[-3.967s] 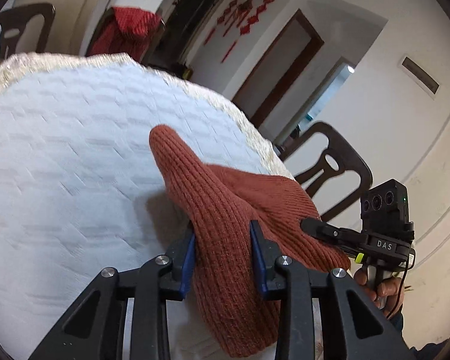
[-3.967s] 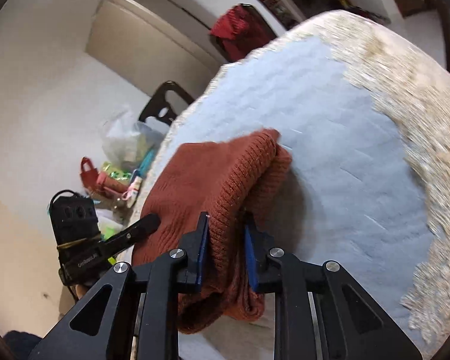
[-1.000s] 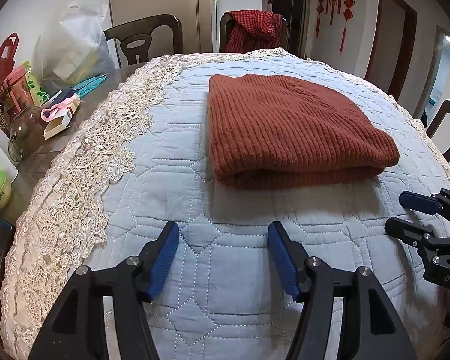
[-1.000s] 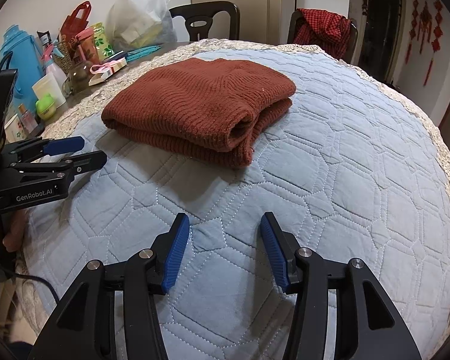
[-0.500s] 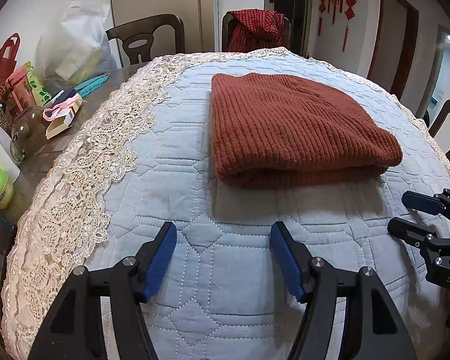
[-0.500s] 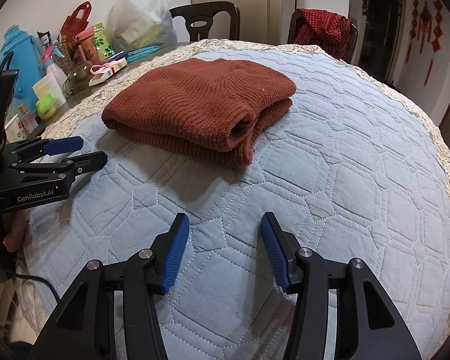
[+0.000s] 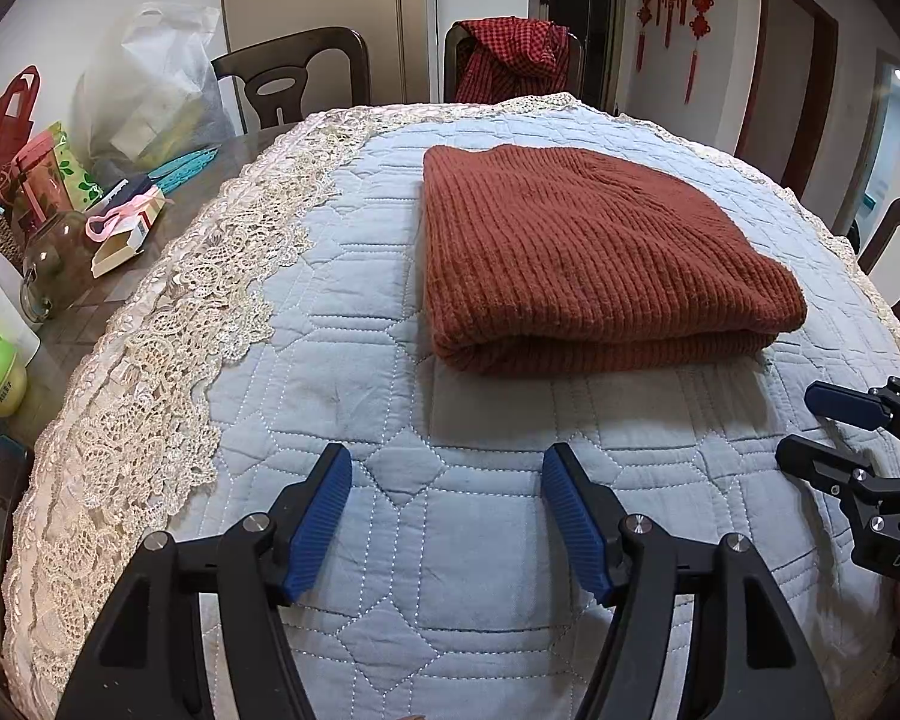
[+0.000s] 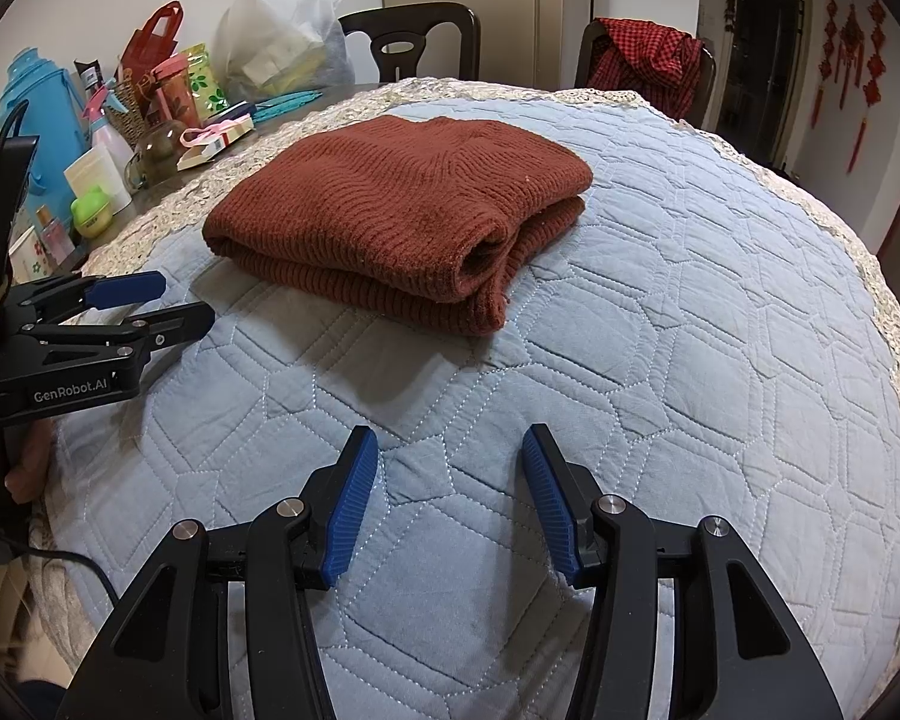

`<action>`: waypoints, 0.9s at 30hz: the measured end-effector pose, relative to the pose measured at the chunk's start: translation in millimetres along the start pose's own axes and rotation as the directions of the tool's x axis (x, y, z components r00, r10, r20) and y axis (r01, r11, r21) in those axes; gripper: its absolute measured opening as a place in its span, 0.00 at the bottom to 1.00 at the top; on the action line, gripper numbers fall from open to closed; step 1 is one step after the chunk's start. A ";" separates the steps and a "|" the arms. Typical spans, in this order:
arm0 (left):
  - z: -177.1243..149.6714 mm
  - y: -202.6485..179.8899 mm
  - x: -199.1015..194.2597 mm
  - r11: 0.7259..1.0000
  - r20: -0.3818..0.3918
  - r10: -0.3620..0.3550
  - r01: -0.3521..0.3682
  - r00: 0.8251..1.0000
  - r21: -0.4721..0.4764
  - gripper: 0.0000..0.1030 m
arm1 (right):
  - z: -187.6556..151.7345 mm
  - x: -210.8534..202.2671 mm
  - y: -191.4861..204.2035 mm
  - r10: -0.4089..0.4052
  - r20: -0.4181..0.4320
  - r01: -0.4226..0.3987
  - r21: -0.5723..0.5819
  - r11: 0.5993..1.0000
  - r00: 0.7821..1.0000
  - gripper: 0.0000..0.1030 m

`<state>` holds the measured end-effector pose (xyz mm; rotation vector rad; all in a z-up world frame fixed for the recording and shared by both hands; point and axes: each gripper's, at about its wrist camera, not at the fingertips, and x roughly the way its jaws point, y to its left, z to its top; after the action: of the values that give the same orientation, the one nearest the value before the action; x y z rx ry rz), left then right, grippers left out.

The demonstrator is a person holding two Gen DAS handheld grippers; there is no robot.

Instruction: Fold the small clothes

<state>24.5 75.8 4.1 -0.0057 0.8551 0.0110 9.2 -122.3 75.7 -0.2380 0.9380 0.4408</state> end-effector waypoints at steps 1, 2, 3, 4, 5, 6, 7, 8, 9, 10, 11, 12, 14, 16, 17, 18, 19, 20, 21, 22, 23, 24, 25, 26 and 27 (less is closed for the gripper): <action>-0.6 0.5 0.4 1.000 0.000 0.000 0.000 1.000 0.000 0.67 | 0.0 0.0 0.1 0.000 0.000 0.000 0.000 1.000 1.000 0.50; -0.7 0.7 0.4 1.000 0.000 0.000 0.000 1.000 -0.001 0.67 | 0.0 0.0 0.0 -0.001 0.000 0.001 -0.001 1.000 1.000 0.50; -0.5 0.4 0.4 1.000 0.000 -0.001 0.001 1.000 -0.001 0.67 | 0.1 0.1 0.3 -0.001 0.000 0.001 -0.001 1.000 1.000 0.50; -0.9 0.3 0.6 1.000 0.000 -0.001 0.001 1.000 -0.002 0.67 | 0.1 0.0 0.2 -0.001 0.000 0.001 -0.001 1.000 1.000 0.50; -1.0 0.3 0.5 1.000 0.000 -0.001 0.001 1.000 -0.001 0.67 | 0.0 0.0 0.1 -0.001 0.000 0.001 -0.001 1.000 1.000 0.50; -1.1 0.3 0.6 1.000 0.000 0.000 0.000 1.000 0.000 0.67 | -0.1 0.0 0.0 0.000 0.000 0.000 0.000 1.000 1.000 0.50; -1.0 0.4 0.6 1.000 0.000 0.001 -0.001 1.000 0.000 0.67 | 0.0 0.0 0.0 0.000 0.000 0.000 0.000 1.000 1.000 0.50; -0.9 0.3 0.6 1.000 -0.001 0.002 -0.002 1.000 0.001 0.67 | 0.0 0.0 0.0 0.000 0.000 0.000 0.000 1.000 1.000 0.50; -1.2 0.4 0.6 1.000 -0.001 0.003 -0.003 1.000 0.002 0.67 | 0.0 0.0 0.0 0.001 0.000 -0.001 0.000 1.000 1.000 0.50; -0.9 0.2 0.7 1.000 -0.001 0.005 -0.005 1.000 0.003 0.67 | 0.1 0.0 0.1 0.002 0.000 -0.002 0.001 1.000 1.000 0.50; -0.9 0.1 0.7 1.000 -0.002 0.005 -0.005 1.000 0.003 0.67 | 0.1 0.0 0.2 0.002 0.000 -0.002 0.001 1.000 1.000 0.50; -0.8 0.3 0.8 1.000 -0.002 0.005 -0.005 1.000 0.003 0.67 | 0.1 0.2 0.1 0.002 0.000 -0.002 0.002 1.000 1.000 0.50; -0.8 0.3 0.8 1.000 -0.002 0.006 -0.006 1.000 0.003 0.67 | -0.1 0.2 -0.4 0.002 0.000 -0.002 0.001 1.000 1.000 0.50; -0.9 0.4 0.8 1.000 -0.002 0.006 -0.006 1.000 0.004 0.67 | 0.0 0.2 -0.4 0.003 0.000 -0.003 0.002 1.000 1.000 0.50; -1.1 0.6 0.8 1.000 -0.002 0.006 -0.006 1.000 0.004 0.68 | -0.1 0.2 -0.4 0.003 0.000 -0.003 0.002 1.000 1.000 0.50; -1.3 0.9 0.8 1.000 -0.002 0.007 -0.007 1.000 0.004 0.68 | -0.1 0.3 -0.4 0.003 0.000 -0.003 0.002 1.000 1.000 0.50; -0.6 0.6 1.1 1.000 -0.002 0.008 -0.008 1.000 0.004 0.68 | -0.1 0.3 -0.3 0.002 0.000 -0.002 0.001 1.000 1.000 0.50; -0.7 0.6 1.0 1.000 -0.003 0.010 -0.010 1.000 0.004 0.69 | -0.1 0.3 -0.2 0.002 0.000 -0.002 0.001 1.000 1.000 0.50; -0.7 1.0 1.1 1.000 -0.004 0.012 -0.012 1.000 0.002 0.69 | -0.2 0.3 -0.5 0.002 0.000 -0.002 0.002 1.000 1.000 0.50; -0.6 1.1 1.0 1.000 -0.004 0.012 -0.012 1.000 0.001 0.70 | -0.1 0.3 -0.5 0.003 0.001 -0.003 0.002 1.000 1.000 0.50; -0.6 1.6 1.0 1.000 -0.005 0.011 -0.011 1.000 -0.001 0.70 | -0.2 0.3 -0.5 0.003 0.000 -0.003 0.002 1.000 1.000 0.50; -0.7 1.9 1.0 1.000 -0.005 0.011 -0.011 1.000 -0.001 0.70 | -0.2 0.3 -0.5 0.003 0.000 -0.003 0.002 1.000 1.000 0.50; -0.4 1.5 1.1 1.000 -0.005 0.012 -0.012 1.000 -0.001 0.70 | -0.2 0.4 -0.4 0.003 0.000 -0.003 0.002 1.000 1.000 0.50; -0.4 1.7 1.0 1.000 -0.005 0.012 -0.012 1.000 -0.001 0.70 | -0.3 0.4 -0.5 0.003 0.000 -0.003 0.002 1.000 1.000 0.50; -0.3 1.4 1.1 1.000 -0.005 0.012 -0.012 1.000 -0.001 0.70 | -0.3 0.4 -0.6 0.003 0.001 -0.003 0.002 1.000 1.000 0.50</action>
<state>24.9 77.2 3.1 -0.0012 0.8602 0.0229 9.5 -122.9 75.2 -0.2348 0.9384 0.4424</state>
